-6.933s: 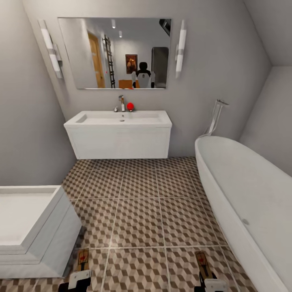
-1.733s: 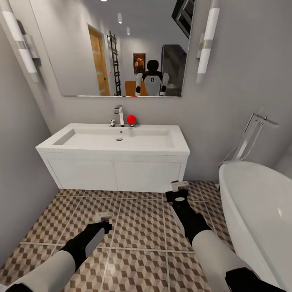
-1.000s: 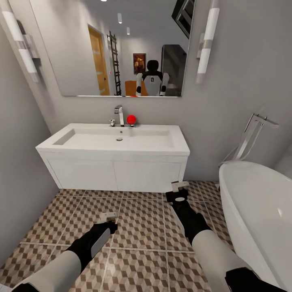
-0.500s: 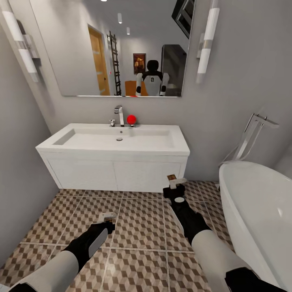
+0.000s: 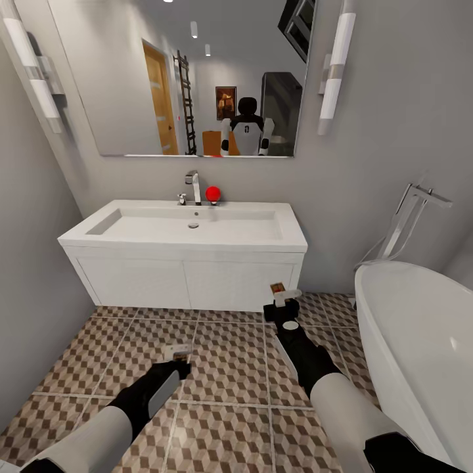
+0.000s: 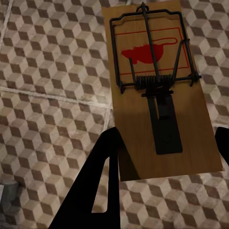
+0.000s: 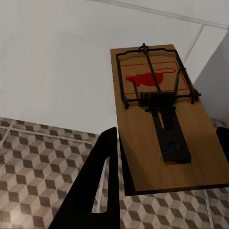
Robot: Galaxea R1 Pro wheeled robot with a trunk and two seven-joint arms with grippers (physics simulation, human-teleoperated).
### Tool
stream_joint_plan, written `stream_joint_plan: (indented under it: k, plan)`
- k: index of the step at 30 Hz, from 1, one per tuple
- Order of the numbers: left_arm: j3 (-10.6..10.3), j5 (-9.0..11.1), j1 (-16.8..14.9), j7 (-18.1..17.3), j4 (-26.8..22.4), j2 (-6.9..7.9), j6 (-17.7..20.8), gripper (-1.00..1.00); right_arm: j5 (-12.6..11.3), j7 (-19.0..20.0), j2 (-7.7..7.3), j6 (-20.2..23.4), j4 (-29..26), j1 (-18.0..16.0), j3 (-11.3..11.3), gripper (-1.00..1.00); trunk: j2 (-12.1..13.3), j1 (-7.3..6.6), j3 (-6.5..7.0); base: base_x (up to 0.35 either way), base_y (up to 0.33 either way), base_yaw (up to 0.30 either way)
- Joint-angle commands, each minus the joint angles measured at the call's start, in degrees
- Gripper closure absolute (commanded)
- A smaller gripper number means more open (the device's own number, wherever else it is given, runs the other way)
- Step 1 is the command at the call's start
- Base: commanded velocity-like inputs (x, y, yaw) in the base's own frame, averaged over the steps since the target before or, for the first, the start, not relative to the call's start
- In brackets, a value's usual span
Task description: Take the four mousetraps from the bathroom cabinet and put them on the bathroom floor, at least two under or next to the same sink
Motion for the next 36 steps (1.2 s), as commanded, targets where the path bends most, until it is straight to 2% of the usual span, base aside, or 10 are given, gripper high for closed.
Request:
stream_joint_plan:
  k: [1,9,13,16,20,23,27,29,32,36]
  plan:
    - [-0.4,0.5,0.0,0.5,-0.1,0.24,0.2,1.00,0.5,-0.3,0.00,0.6,0.4,0.0,0.2,1.00,0.0,0.00,-0.05,0.000,0.000,0.000]
    - [-0.3,0.4,-1.0,0.8,-3.7,0.66,1.8,1.00,0.8,-0.4,0.00,0.5,7.4,0.0,0.1,1.00,0.0,0.00,-0.05,0.000,0.000,0.000]
    - [-0.2,0.3,-5.8,1.5,-8.8,0.69,12.4,1.00,0.8,-0.4,0.00,0.5,8.0,0.0,0.1,1.00,0.0,0.00,-0.05,0.000,0.000,0.000]
    - [-0.1,0.3,-9.8,3.3,-11.0,0.70,18.3,1.00,0.8,-0.4,0.00,0.5,8.1,0.0,0.0,1.00,0.0,0.00,-0.05,0.000,0.000,0.000]
    - [-0.1,0.3,-15.6,7.8,-12.0,0.62,22.9,1.00,0.8,-0.7,0.00,0.8,8.5,0.0,0.0,1.00,0.0,0.00,-0.05,0.000,0.000,0.000]
    - [0.0,0.4,-17.0,8.9,-11.5,0.45,23.9,1.00,0.8,-0.8,0.00,1.0,8.9,0.0,-0.1,1.00,0.0,0.00,-0.05,0.000,0.000,0.000]
    - [-0.1,0.7,-17.5,7.8,-4.7,-0.76,20.7,1.00,0.9,-1.0,0.00,2.2,9.2,0.0,-0.1,1.00,0.0,0.00,-0.05,0.000,0.000,0.000]
    - [-0.3,0.6,-17.6,4.7,-1.0,-1.84,13.7,1.00,0.9,-1.0,0.00,3.3,9.2,0.0,-0.1,1.00,0.0,0.00,-0.05,0.000,0.000,0.000]
    - [-0.7,0.6,-17.6,0.6,2.2,-2.83,6.7,1.00,0.8,-1.0,0.00,3.8,9.2,0.0,-0.1,1.00,0.0,0.00,-0.05,0.000,0.000,0.000]
    - [-0.9,0.5,-17.6,-1.4,3.8,-3.72,3.4,1.00,0.9,-1.1,0.00,4.1,9.2,0.0,-0.1,1.00,0.0,0.00,-0.05,0.000,0.000,0.000]
